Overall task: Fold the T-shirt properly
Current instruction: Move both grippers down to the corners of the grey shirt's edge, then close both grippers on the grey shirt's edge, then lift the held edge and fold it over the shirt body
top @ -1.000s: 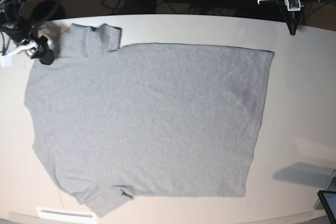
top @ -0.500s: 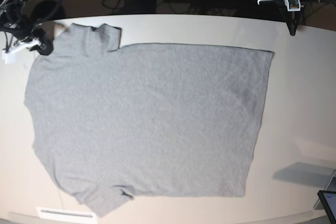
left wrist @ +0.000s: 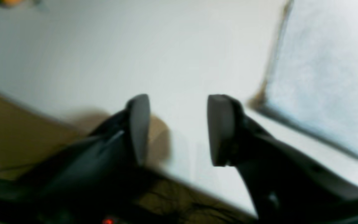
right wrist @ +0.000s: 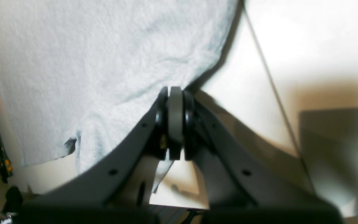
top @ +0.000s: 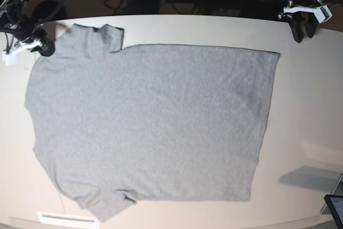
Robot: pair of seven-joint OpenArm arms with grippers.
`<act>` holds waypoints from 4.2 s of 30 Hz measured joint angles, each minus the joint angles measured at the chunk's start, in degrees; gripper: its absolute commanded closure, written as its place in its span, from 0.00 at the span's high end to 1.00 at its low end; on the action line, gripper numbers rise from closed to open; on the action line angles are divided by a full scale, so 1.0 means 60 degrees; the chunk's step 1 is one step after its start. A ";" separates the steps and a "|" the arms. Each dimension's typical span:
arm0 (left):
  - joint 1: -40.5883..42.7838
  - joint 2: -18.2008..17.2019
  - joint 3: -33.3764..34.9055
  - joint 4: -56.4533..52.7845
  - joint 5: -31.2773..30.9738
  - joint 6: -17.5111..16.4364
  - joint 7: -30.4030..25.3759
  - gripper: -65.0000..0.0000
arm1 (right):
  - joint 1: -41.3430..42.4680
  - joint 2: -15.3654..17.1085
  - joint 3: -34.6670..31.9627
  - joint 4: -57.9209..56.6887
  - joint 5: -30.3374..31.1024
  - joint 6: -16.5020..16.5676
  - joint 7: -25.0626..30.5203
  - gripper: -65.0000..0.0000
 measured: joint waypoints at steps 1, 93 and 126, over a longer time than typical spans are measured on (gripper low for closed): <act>-0.0120 0.0004 0.0004 0.0004 -0.0106 -0.0306 0.0390 0.52 | -0.0055 0.0040 -0.0200 0.0000 0.0018 -0.0015 0.0055 0.00; -0.1851 0.1060 -0.0871 0.1989 -0.0197 -0.1053 0.4543 0.00 | -0.0117 0.0412 -0.0980 0.2328 0.0000 0.0011 -0.0095 0.00; -0.4747 0.1723 -0.2473 0.2586 -0.0178 -0.0317 0.7566 0.00 | 0.1876 0.0962 -0.1945 0.1508 0.0007 -0.0022 -0.0404 0.00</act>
